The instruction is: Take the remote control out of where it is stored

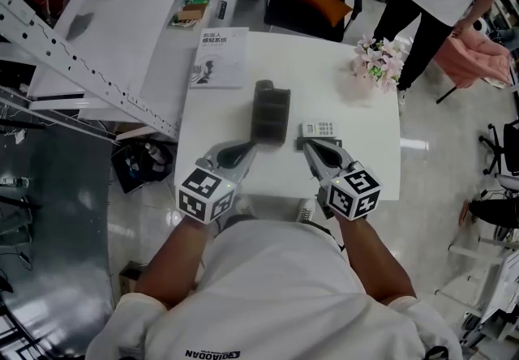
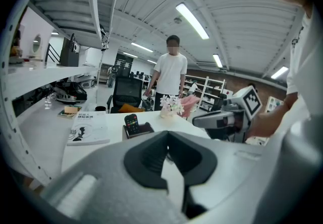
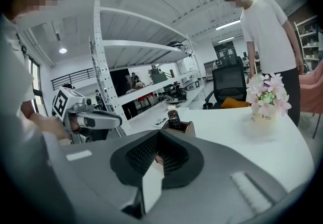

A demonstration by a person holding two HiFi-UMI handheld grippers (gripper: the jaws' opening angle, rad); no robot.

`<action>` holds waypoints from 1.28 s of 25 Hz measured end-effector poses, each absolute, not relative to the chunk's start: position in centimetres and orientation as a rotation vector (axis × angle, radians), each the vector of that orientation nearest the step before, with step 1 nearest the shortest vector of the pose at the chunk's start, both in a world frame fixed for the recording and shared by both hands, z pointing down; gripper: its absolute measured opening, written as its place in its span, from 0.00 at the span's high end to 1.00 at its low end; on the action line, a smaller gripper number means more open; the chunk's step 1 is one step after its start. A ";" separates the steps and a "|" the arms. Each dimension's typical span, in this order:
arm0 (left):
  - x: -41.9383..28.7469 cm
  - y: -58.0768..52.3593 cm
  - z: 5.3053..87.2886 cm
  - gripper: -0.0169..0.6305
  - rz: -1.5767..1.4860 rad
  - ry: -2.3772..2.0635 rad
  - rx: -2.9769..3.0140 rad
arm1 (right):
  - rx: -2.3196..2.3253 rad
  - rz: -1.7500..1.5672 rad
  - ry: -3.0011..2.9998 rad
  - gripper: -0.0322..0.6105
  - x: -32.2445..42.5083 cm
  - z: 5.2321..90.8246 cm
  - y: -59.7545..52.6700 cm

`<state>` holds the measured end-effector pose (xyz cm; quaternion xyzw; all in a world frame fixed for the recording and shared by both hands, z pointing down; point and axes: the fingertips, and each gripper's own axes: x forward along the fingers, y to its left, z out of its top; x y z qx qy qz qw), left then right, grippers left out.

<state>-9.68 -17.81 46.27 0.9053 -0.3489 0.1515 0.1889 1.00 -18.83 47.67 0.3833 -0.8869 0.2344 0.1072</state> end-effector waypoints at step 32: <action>-15.0 -18.4 49.1 0.97 0.481 -1.115 2.427 | 0.963 0.397 -2.481 0.84 -4.9 50.9 -29.4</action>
